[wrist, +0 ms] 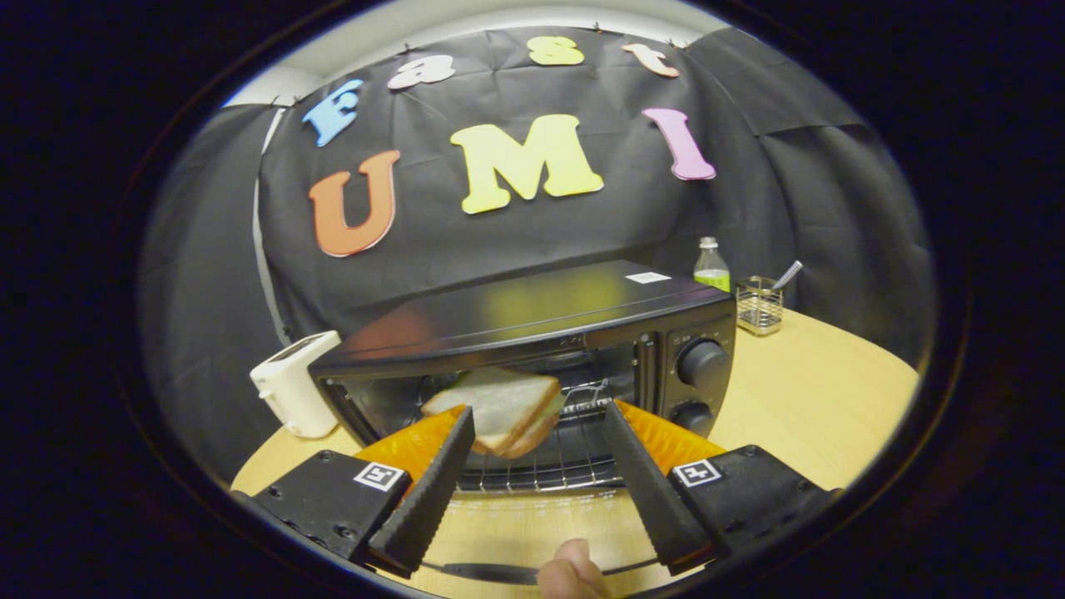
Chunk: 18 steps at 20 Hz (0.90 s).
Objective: Open the toaster oven, put the food inside, and close the toaster oven door.
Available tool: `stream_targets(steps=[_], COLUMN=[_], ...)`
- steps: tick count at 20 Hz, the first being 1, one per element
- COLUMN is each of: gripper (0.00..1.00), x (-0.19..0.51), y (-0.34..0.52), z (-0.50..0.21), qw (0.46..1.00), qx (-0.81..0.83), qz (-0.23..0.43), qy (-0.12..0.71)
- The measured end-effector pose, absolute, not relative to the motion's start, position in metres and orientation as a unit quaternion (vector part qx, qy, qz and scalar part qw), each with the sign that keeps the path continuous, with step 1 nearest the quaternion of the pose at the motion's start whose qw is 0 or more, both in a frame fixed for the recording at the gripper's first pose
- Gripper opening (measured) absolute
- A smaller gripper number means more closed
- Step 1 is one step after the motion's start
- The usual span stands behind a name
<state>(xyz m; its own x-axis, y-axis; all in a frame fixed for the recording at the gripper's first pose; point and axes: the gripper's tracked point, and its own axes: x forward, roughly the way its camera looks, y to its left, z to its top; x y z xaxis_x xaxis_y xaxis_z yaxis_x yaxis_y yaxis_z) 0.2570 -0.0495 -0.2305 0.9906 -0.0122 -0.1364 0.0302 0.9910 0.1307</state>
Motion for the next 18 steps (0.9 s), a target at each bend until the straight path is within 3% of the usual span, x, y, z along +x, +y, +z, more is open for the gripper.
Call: stream_targets(steps=[13,15,18], gripper=[1.0,1.0,1.0], x=[0.167,0.167,0.158], y=[-0.029,-0.031,-0.018], z=[-0.337,-0.329,-0.349], qw=[0.979,0.983,0.979], qx=[-0.034,-0.038,-0.038], qz=[-0.061,-0.071,-0.06], qy=[0.19,0.163,0.189])
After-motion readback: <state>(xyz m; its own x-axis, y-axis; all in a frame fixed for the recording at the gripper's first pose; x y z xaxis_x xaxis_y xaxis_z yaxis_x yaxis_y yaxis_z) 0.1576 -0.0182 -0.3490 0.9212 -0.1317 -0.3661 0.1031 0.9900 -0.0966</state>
